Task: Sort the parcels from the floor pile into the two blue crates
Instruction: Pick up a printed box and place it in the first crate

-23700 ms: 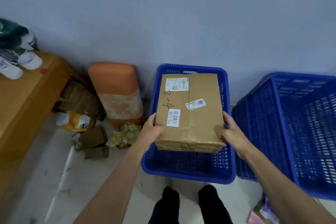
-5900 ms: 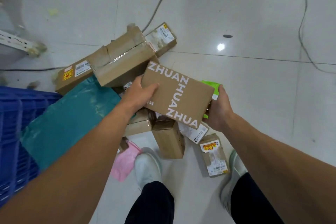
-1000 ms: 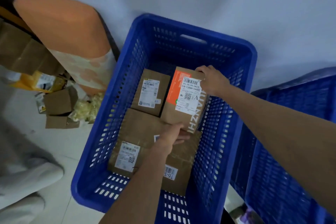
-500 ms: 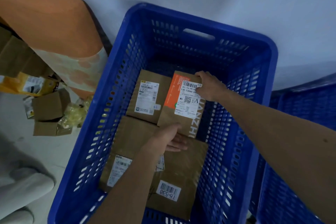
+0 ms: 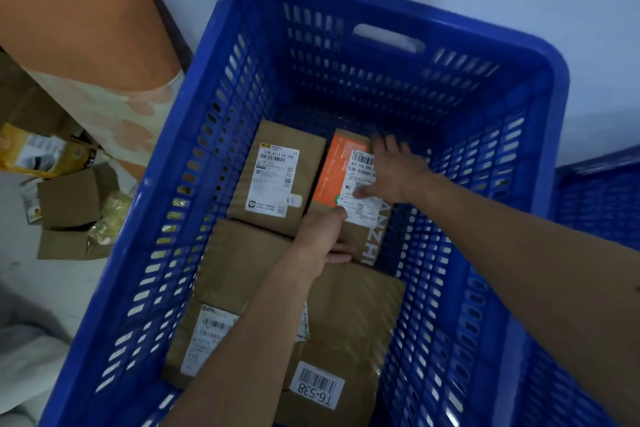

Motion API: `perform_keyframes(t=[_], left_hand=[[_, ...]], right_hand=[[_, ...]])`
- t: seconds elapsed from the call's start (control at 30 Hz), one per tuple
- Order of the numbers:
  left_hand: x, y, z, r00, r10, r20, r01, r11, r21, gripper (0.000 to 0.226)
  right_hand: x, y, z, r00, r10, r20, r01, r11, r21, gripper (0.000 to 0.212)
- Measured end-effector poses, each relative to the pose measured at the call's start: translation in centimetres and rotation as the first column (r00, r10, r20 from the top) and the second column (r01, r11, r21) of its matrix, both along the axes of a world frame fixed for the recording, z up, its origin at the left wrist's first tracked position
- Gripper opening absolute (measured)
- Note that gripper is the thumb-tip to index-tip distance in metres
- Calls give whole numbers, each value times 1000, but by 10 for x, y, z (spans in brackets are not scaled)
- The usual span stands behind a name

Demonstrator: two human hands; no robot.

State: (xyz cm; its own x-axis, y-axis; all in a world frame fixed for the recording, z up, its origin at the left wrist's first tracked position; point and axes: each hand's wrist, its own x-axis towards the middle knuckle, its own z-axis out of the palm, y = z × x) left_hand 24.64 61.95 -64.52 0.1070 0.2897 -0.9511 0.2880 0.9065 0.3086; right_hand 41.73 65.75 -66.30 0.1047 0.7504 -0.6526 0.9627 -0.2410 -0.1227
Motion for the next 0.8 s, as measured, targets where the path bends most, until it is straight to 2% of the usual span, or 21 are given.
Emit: perform_keyframes(t=[0.13, 0.23, 0.33, 0.5, 0.6, 0.73, 0.8], left_hand=[[-1, 0, 11, 997, -80, 6, 80, 996, 44, 35], [-7, 3, 22, 988, -152, -36, 154, 984, 92, 39], [-11, 9, 42, 985, -142, -93, 156, 974, 165, 38], [-14, 5, 101, 960, -189, -208, 234, 947, 220, 31], [-15, -9, 150, 920, -282, -271, 350, 903, 249, 18], [-21, -33, 202, 857, -383, -345, 475, 846, 243, 21], [-21, -48, 235, 781, -474, -406, 592, 769, 242, 25]], right_hand=[[0, -4, 8, 1000, 0, 13, 0, 1000, 1, 122], [2, -8, 20, 1000, 22, -15, -22, 1000, -1, 110], [4, -18, 38, 999, 38, -31, -38, 999, -15, 102], [2, -57, 95, 999, 11, -43, -16, 992, -122, 89], [-6, -89, 135, 995, -27, -100, 15, 993, -120, 79], [-10, -124, 202, 970, -134, -203, 129, 991, -37, 60], [-7, -141, 238, 950, -211, -230, 220, 975, 11, 52]])
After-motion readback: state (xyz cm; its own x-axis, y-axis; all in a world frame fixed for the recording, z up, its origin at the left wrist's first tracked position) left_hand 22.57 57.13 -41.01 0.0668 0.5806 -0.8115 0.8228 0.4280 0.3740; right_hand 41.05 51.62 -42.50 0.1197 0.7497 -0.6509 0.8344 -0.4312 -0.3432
